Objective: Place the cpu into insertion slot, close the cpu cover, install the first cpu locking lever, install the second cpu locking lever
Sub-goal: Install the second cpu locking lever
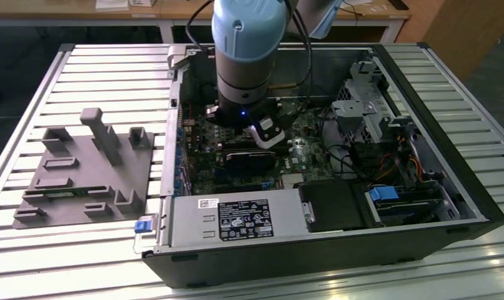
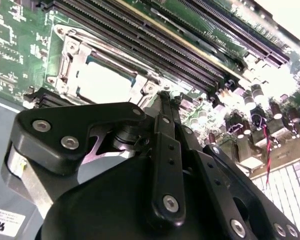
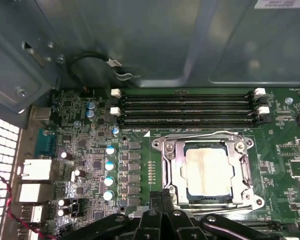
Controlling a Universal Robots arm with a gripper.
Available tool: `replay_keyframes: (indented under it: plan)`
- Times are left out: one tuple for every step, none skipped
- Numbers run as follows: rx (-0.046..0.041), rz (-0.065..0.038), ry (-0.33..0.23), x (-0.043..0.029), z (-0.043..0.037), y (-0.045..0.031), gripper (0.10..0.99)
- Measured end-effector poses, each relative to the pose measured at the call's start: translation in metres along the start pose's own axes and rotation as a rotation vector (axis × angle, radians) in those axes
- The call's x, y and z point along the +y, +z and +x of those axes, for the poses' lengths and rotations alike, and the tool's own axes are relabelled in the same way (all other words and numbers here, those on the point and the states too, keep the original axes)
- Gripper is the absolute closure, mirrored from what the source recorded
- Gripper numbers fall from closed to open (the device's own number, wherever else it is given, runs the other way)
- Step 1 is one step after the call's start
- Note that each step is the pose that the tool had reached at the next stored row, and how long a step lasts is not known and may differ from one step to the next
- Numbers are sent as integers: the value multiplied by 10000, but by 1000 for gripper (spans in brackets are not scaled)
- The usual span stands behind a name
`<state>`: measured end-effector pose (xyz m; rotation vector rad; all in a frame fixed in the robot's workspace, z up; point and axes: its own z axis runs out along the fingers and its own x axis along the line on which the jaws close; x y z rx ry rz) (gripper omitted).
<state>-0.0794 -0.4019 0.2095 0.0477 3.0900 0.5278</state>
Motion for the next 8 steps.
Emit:
replay_keyframes:
  plan:
    - [-1, -1, 0, 5, 0, -13, 973]
    - [0, 0, 0, 11, 0, -31, 973]
    - [0, 1, 0, 17, 0, -49, 973]
    - [0, -1, 0, 24, 0, -68, 973]
    - [0, -7, 0, 29, 0, -83, 973]
    - [1, -15, 0, 33, 0, -94, 973]
    - [0, -25, 0, 35, 0, -99, 973]
    - [0, -27, 0, 35, 0, -99, 973]
